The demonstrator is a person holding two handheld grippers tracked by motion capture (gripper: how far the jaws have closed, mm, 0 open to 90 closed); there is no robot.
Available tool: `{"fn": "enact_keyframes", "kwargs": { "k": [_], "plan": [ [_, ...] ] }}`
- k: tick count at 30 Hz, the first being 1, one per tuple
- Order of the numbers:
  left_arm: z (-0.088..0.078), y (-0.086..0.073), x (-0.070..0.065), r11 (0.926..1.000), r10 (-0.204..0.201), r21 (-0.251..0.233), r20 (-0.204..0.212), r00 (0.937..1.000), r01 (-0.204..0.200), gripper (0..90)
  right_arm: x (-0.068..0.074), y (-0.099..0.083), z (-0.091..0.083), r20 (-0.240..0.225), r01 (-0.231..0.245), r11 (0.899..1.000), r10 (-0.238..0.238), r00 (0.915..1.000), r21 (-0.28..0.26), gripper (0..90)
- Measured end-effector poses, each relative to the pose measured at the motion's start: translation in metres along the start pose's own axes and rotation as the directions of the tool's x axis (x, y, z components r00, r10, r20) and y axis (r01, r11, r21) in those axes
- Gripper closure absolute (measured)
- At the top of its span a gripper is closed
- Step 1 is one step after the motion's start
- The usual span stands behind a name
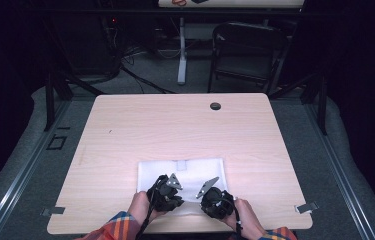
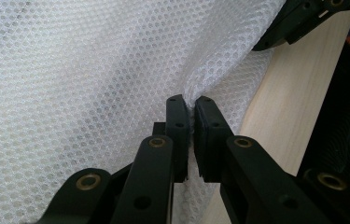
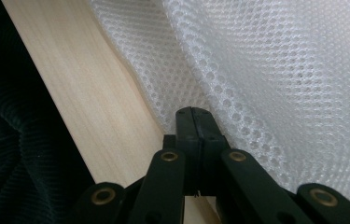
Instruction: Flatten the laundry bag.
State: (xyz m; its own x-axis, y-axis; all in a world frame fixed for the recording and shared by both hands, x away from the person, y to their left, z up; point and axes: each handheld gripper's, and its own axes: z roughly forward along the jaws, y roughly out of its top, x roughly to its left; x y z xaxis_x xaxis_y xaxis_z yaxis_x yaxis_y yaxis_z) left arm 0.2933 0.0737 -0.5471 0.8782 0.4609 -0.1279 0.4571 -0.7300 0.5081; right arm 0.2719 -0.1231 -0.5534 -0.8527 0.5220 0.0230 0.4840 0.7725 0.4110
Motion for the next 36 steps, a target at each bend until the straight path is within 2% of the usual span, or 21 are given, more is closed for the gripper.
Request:
{"fn": "enact_keyframes", "kwargs": {
  "k": [4, 8, 13, 19, 23, 24, 25, 32, 36],
  "plan": [
    [-0.001, 0.0, 0.0, 1.0, -0.006, -0.004, 0.002, 1.0, 0.007, 85.1, 0.001, 0.0, 0.001, 0.002, 0.004, 1.0, -0.004, 1.0, 0.007, 90.0],
    [-0.003, 0.0, 0.001, 0.9998, -0.019, -0.012, 0.009, 0.9998, 0.019, 85.4, -0.001, -0.001, 0.0, -0.015, 0.005, 1.0, -0.004, 0.9999, 0.01, 90.0],
    [-0.006, 0.002, 0.003, 0.9982, -0.059, -0.015, 0.009, 0.9982, 0.059, 85.5, -0.002, -0.002, 0.0, -0.022, 0.012, 1.0, -0.012, 0.9997, 0.008, 90.0],
    [-0.015, 0.005, 0.006, 0.9956, -0.09, -0.028, -0.002, 0.996, 0.09, 85.5, -0.001, -0.003, 0.001, -0.021, -0.006, 1.0, 0.006, 0.9998, -0.005, 90.0],
    [-0.018, 0.005, 0.011, 0.9923, -0.118, -0.037, 0.007, 0.993, 0.118, 85.6, 0.0, -0.003, 0.001, -0.035, 0.01, 1.0, -0.01, 0.9993, -0.006, 90.0],
    [-0.019, 0.006, 0.012, 0.9922, -0.12, -0.036, 0.005, 0.9928, 0.12, 85.6, 0.0, -0.002, 0.0, -0.022, 0.025, 1.0, -0.025, 0.9995, 0.008, 90.0],
    [-0.019, 0.007, 0.013, 0.9912, -0.126, -0.041, 0.004, 0.992, 0.126, 85.6, 0.002, -0.002, 0.001, -0.028, 0.019, 1.0, -0.019, 0.9994, -0.004, 90.0],
    [-0.029, 0.014, 0.021, 0.9899, -0.13, -0.057, -0.008, 0.9914, 0.13, 85.8, 0.001, -0.002, 0.001, -0.024, 0.02, 1.0, -0.02, 0.9995, 0.0, 90.0],
    [-0.036, 0.018, 0.027, 0.9867, -0.145, -0.076, -0.017, 0.9893, 0.144, 86.1, 0.0, -0.002, 0.0, -0.023, 0.02, 1.0, -0.02, 0.9995, 0.006, 90.0]
  ]
}}
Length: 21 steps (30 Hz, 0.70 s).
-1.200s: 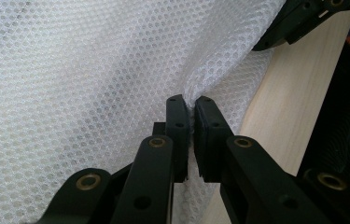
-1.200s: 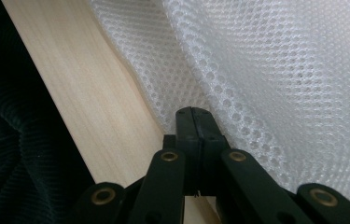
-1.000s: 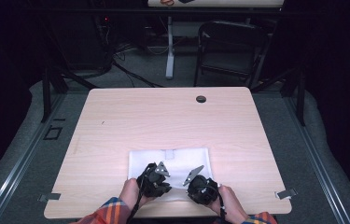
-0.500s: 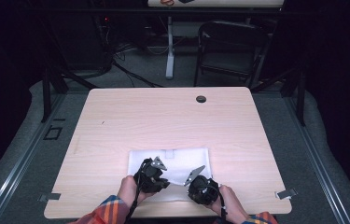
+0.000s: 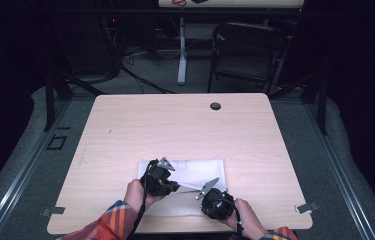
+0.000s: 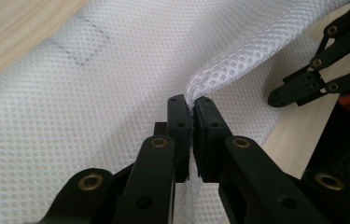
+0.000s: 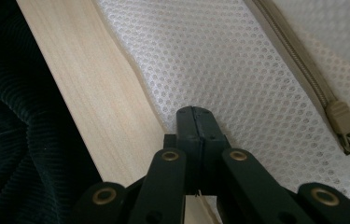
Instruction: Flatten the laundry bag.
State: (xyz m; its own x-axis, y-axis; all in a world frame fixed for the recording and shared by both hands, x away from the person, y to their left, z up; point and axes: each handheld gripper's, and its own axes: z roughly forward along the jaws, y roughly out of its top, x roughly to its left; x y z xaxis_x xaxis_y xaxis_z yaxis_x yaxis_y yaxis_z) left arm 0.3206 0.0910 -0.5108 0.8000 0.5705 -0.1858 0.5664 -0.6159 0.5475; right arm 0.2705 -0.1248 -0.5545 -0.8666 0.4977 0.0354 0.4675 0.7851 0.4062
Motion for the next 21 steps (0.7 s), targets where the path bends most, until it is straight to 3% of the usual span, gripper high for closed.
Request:
{"fn": "enact_keyframes", "kwargs": {
  "k": [14, 21],
  "plan": [
    [-0.02, 0.031, 0.017, 0.9998, 0.018, -0.005, -0.067, 0.9976, -0.019, 86.2, -0.001, 0.0, 0.0, -0.01, -0.016, 1.0, 0.016, 0.9998, -0.001, 90.0],
    [-0.027, 0.051, 0.027, 0.9991, 0.042, 0.01, -0.129, 0.9908, -0.041, 86.2, -0.001, 0.0, 0.0, -0.022, -0.031, 1.0, 0.031, 0.9993, -0.005, 90.0]
  ]
}}
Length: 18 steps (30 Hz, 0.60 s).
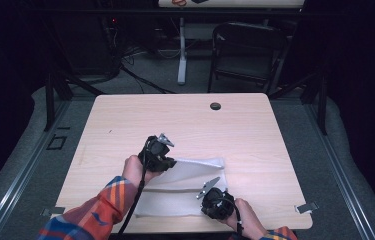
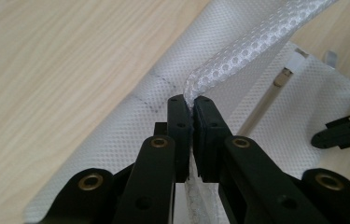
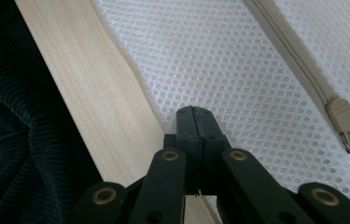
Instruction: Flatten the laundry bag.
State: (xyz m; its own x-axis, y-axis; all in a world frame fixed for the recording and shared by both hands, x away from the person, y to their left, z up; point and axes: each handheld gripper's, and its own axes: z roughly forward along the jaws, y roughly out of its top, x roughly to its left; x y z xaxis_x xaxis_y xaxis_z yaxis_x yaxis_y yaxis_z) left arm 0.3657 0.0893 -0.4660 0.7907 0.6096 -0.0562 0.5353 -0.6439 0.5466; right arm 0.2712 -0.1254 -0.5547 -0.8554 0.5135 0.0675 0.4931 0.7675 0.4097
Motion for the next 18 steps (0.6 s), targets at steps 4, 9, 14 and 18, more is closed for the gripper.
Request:
{"fn": "enact_keyframes", "kwargs": {
  "k": [4, 9, 14, 18],
  "plan": [
    [-0.001, 0.008, 0.007, 0.9999, -0.006, -0.01, -0.021, 0.9998, 0.006, 86.2, 0.0, 0.0, 0.0, 0.002, -0.001, 1.0, 0.001, 1.0, 0.001, 90.0],
    [-0.004, 0.018, 0.016, 0.9994, -0.023, -0.026, -0.052, 0.9984, 0.022, 86.2, 0.0, 0.0, -0.001, 0.003, -0.005, 1.0, 0.005, 1.0, 0.007, 90.0],
    [-0.009, 0.03, 0.024, 0.9989, -0.028, -0.041, -0.1, 0.9945, 0.024, 86.2, -0.001, 0.0, -0.001, 0.004, -0.003, 1.0, 0.003, 1.0, 0.006, 90.0],
    [-0.008, 0.038, 0.028, 0.9986, -0.031, -0.046, -0.141, 0.9895, 0.025, 86.2, -0.001, 0.0, -0.001, 0.003, -0.006, 1.0, 0.006, 1.0, 0.005, 90.0]
  ]
}}
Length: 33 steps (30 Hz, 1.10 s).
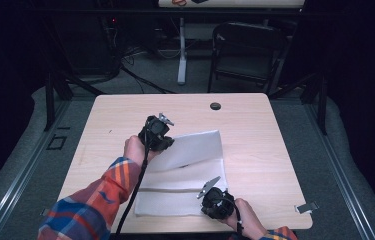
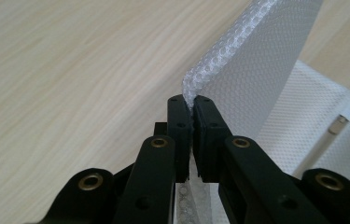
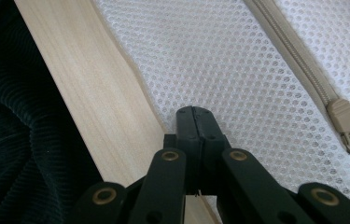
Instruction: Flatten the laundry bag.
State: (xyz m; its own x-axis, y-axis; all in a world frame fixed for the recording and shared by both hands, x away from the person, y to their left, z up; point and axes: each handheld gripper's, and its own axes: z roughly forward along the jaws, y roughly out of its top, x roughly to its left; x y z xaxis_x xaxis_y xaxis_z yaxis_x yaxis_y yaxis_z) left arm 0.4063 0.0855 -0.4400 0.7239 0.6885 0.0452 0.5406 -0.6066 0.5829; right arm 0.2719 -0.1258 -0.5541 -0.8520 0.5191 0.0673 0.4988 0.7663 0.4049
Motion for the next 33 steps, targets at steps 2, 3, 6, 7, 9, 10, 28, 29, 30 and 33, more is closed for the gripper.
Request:
{"fn": "enact_keyframes", "kwargs": {
  "k": [2, 3, 6, 7, 9, 10, 28, 29, 30, 33],
  "plan": [
    [0.002, 0.004, 0.001, 1.0, 0.001, 0.002, -0.014, 0.9999, -0.001, 86.2, 0.0, 0.0, 0.0, 0.001, 0.0, 1.0, 0.0, 1.0, 0.0, 90.0],
    [0.003, 0.006, 0.002, 1.0, -0.003, 0.002, -0.025, 0.9997, 0.003, 86.2, 0.0, 0.0, 0.0, 0.001, 0.001, 1.0, -0.001, 1.0, 0.0, 90.0],
    [0.006, 0.012, 0.003, 0.9999, -0.011, 0.002, -0.052, 0.9986, 0.011, 86.2, 0.0, 0.0, 0.0, 0.0, 0.001, 1.0, -0.001, 1.0, 0.0, 90.0],
    [0.007, 0.015, 0.004, 0.9999, -0.017, -0.001, -0.059, 0.9981, 0.017, 86.2, 0.0, 0.0, 0.0, -0.001, 0.0, 1.0, 0.0, 1.0, 0.001, 90.0],
    [0.008, 0.019, 0.005, 0.9997, -0.026, -0.001, -0.08, 0.9965, 0.026, 86.2, 0.0, 0.0, 0.0, -0.002, 0.0, 1.0, 0.0, 1.0, 0.0, 90.0],
    [0.008, 0.022, 0.005, 0.9996, -0.029, -0.003, -0.1, 0.9946, 0.029, 86.2, 0.0, 0.0, 0.0, -0.001, 0.002, 1.0, -0.002, 1.0, 0.0, 90.0],
    [0.033, 0.048, 0.026, 0.9962, -0.083, -0.039, -0.143, 0.9862, 0.079, 83.4, -0.001, -0.001, 0.0, -0.009, -0.003, 1.0, 0.003, 1.0, -0.004, 90.0],
    [0.034, 0.048, 0.027, 0.9955, -0.089, -0.043, -0.145, 0.9854, 0.084, 82.6, -0.001, -0.001, 0.0, -0.009, -0.004, 1.0, 0.003, 1.0, -0.004, 90.0],
    [0.036, 0.048, 0.029, 0.9948, -0.092, -0.056, -0.144, 0.9852, 0.085, 81.9, -0.001, -0.001, 0.0, -0.009, -0.005, 1.0, 0.004, 0.9999, -0.005, 90.0],
    [0.037, 0.049, 0.032, 0.993, -0.103, -0.072, -0.14, 0.9848, 0.094, 76.9, -0.001, -0.001, 0.0, -0.008, -0.003, 1.0, 0.003, 1.0, -0.004, 90.0]
  ]
}}
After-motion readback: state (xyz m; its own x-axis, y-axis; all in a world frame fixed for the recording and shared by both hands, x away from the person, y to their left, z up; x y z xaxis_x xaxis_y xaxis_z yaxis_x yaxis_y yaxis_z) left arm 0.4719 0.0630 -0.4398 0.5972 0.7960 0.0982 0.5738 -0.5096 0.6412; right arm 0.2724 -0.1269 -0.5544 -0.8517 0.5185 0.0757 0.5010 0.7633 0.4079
